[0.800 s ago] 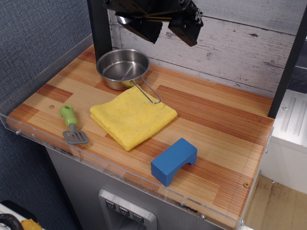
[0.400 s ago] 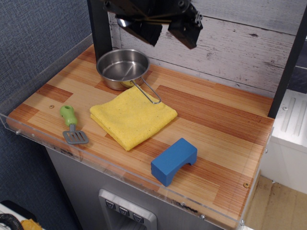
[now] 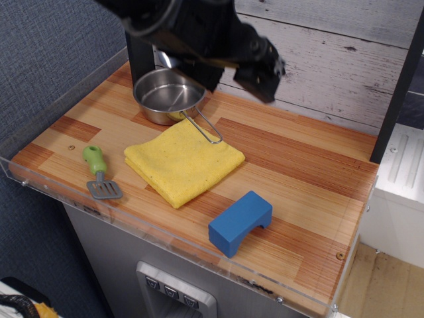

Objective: Move the blue holder and place it at the edge of the table.

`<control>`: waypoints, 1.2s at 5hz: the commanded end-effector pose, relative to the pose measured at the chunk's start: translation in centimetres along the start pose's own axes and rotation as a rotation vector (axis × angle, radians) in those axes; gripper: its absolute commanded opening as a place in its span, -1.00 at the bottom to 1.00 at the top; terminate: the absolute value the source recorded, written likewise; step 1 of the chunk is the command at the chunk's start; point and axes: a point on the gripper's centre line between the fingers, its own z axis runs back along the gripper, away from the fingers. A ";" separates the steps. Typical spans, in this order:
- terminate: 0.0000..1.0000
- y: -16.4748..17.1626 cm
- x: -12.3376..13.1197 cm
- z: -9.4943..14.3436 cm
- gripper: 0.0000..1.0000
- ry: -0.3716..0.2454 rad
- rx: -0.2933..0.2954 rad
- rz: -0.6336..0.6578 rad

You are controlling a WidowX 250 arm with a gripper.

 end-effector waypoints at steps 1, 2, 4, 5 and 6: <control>-1.00 -0.1 -2.6 -0.6 1.00 0.043 0.018 -0.035; -1.00 0.3 -3.8 -2.1 1.00 0.089 0.041 -0.060; -1.00 0.1 -4.9 -5.1 1.00 0.134 0.054 -0.083; -1.00 0.3 -5.9 -6.7 1.00 0.175 0.071 -0.087; -1.00 0.6 -6.8 -7.7 1.00 0.205 0.080 -0.093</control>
